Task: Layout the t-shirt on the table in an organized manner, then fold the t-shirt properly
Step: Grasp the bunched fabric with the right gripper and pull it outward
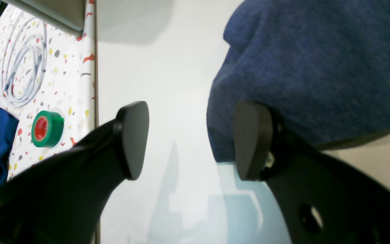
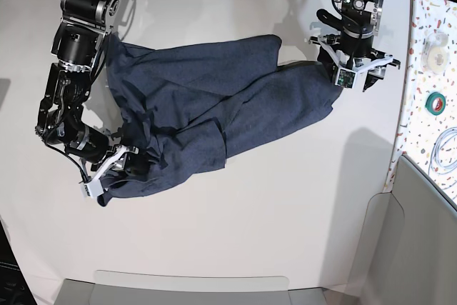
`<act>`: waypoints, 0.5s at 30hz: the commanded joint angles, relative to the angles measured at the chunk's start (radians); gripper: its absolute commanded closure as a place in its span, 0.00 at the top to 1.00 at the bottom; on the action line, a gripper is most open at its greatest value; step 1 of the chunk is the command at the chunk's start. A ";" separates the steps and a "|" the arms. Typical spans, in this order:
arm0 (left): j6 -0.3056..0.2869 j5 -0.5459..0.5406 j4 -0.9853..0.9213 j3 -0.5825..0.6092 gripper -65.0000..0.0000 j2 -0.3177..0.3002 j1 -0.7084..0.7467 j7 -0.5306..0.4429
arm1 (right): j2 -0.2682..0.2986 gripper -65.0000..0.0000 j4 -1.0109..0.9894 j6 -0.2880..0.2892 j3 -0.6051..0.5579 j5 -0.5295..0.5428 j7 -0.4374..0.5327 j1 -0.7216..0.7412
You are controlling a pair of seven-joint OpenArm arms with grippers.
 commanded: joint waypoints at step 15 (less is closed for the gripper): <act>0.010 0.008 0.015 -0.007 0.59 -0.006 -0.002 -0.015 | 0.008 0.00 0.266 0.002 0.010 0.033 0.011 -0.133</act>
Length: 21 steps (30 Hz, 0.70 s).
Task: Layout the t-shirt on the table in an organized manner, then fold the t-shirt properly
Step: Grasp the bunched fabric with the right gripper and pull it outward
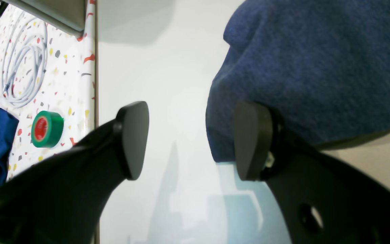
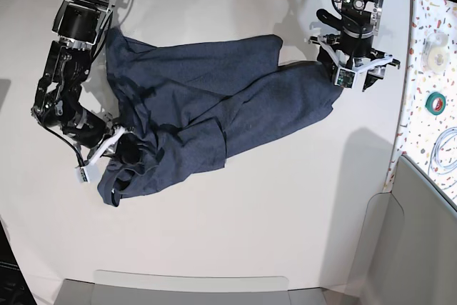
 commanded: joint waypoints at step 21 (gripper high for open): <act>0.008 0.009 0.017 -0.007 0.59 -0.036 -0.002 -0.016 | 0.204 0.00 0.470 -0.266 0.196 0.021 0.018 -0.405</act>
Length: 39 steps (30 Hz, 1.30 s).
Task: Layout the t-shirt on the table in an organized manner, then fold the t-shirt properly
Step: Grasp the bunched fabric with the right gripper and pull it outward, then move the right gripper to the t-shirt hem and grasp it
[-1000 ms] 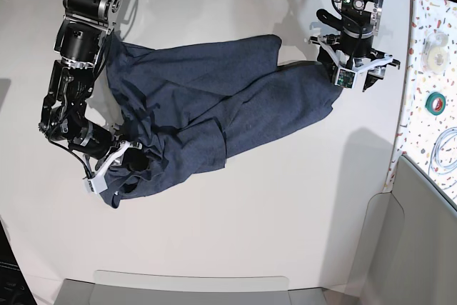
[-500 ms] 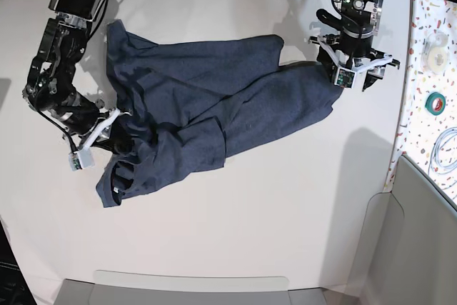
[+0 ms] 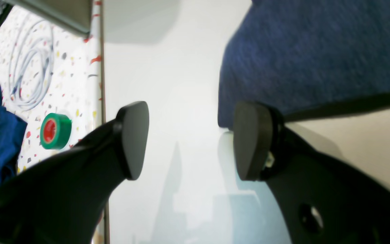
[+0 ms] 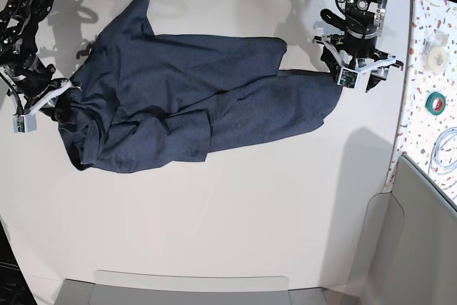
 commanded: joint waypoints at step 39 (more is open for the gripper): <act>0.011 0.004 0.072 0.001 0.59 -0.013 0.006 -0.017 | 0.010 0.66 0.002 0.051 -0.370 -0.371 -0.124 0.343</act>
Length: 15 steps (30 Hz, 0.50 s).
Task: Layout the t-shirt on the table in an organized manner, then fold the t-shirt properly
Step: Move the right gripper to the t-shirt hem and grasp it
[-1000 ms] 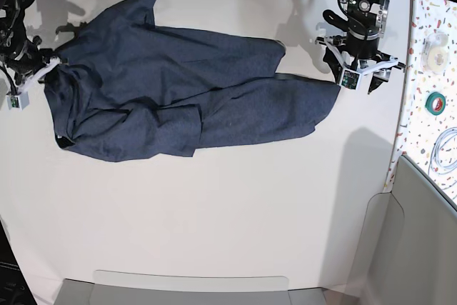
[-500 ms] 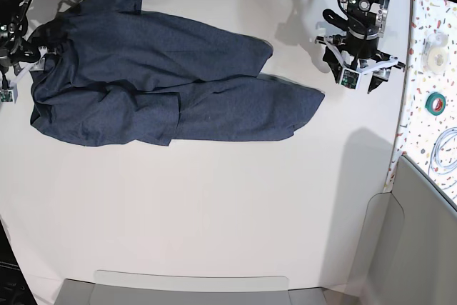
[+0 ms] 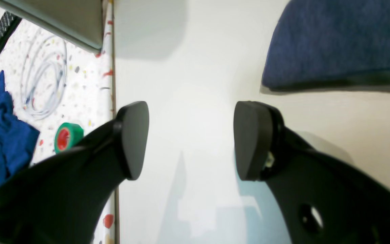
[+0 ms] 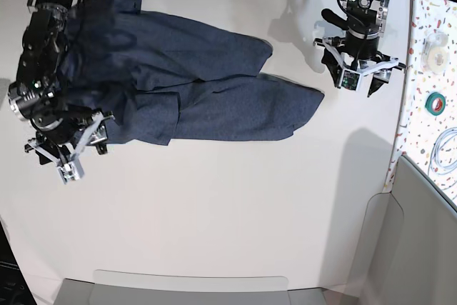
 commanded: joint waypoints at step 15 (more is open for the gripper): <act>0.008 0.009 0.011 -0.012 0.59 -0.002 0.011 -0.013 | -0.014 0.66 -0.335 0.182 -0.323 -0.003 -0.088 0.297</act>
